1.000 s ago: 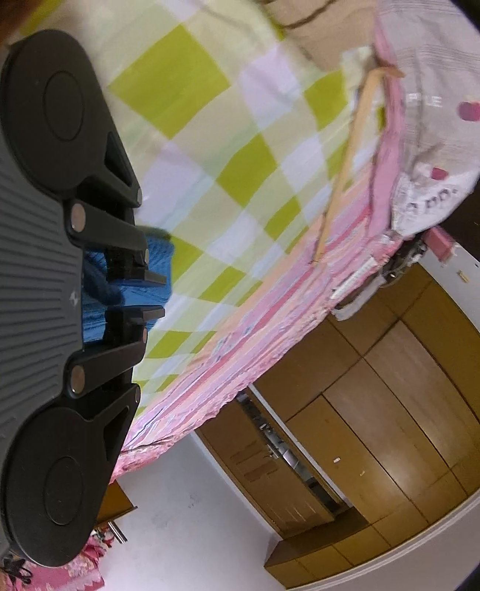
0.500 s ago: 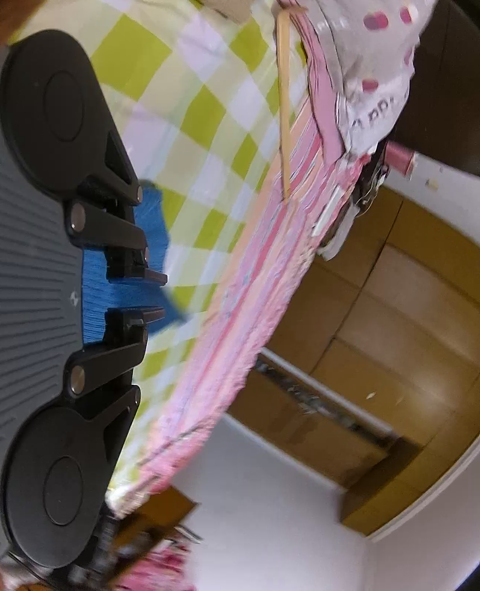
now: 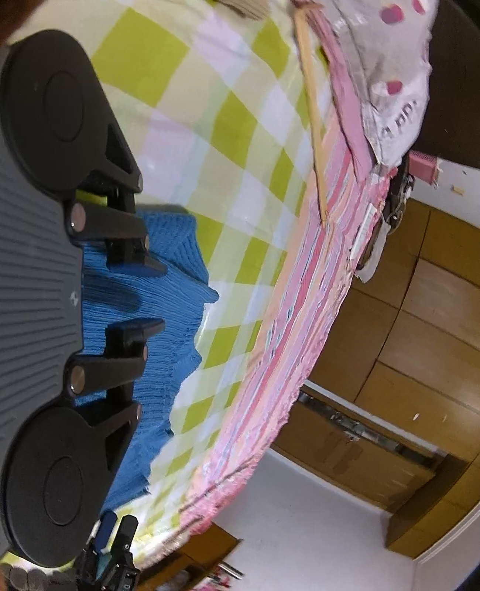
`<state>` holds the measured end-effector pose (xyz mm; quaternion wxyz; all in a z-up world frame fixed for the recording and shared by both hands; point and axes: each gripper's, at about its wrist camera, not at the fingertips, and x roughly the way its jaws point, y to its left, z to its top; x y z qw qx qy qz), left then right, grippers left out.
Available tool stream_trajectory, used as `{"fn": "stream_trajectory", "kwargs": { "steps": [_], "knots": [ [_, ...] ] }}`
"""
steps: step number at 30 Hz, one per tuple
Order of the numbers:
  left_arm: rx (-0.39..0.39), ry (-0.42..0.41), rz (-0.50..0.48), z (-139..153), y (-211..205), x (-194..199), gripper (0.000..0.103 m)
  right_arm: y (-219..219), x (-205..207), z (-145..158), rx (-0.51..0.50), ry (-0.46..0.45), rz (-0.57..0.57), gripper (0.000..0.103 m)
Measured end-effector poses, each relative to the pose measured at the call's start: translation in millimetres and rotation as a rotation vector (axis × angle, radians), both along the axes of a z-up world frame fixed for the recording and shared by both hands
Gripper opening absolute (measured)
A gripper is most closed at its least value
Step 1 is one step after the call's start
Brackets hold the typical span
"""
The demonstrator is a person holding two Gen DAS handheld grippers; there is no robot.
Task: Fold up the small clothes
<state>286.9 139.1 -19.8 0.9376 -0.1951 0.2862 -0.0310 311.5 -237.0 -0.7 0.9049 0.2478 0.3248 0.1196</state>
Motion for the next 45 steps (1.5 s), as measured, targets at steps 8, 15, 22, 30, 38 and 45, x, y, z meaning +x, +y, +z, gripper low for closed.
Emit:
{"fn": "stream_trajectory", "kwargs": {
  "steps": [8, 15, 22, 30, 38, 45],
  "knots": [
    [0.139, 0.033, 0.027, -2, -6, 12, 0.037, 9, -1, 5, -0.176, -0.041, 0.005, 0.043],
    [0.18, 0.056, 0.009, -6, -9, 22, 0.043, 25, 11, -2, -0.301, -0.017, 0.059, 0.041],
    [0.099, 0.049, 0.02, -7, 3, 21, 0.02, 31, 18, -7, -0.361, 0.031, 0.072, 0.011],
    [0.058, -0.038, 0.064, 13, 10, 9, 0.012, 20, 8, 11, -0.28, -0.03, 0.04, 0.007],
    [0.074, -0.003, 0.13, 1, 23, 13, 0.012, 10, 16, 8, -0.254, -0.025, -0.025, 0.007],
    [0.075, 0.012, 0.14, -7, 26, 12, 0.012, 2, 13, -7, -0.254, 0.007, -0.055, 0.007]
  ]
}}
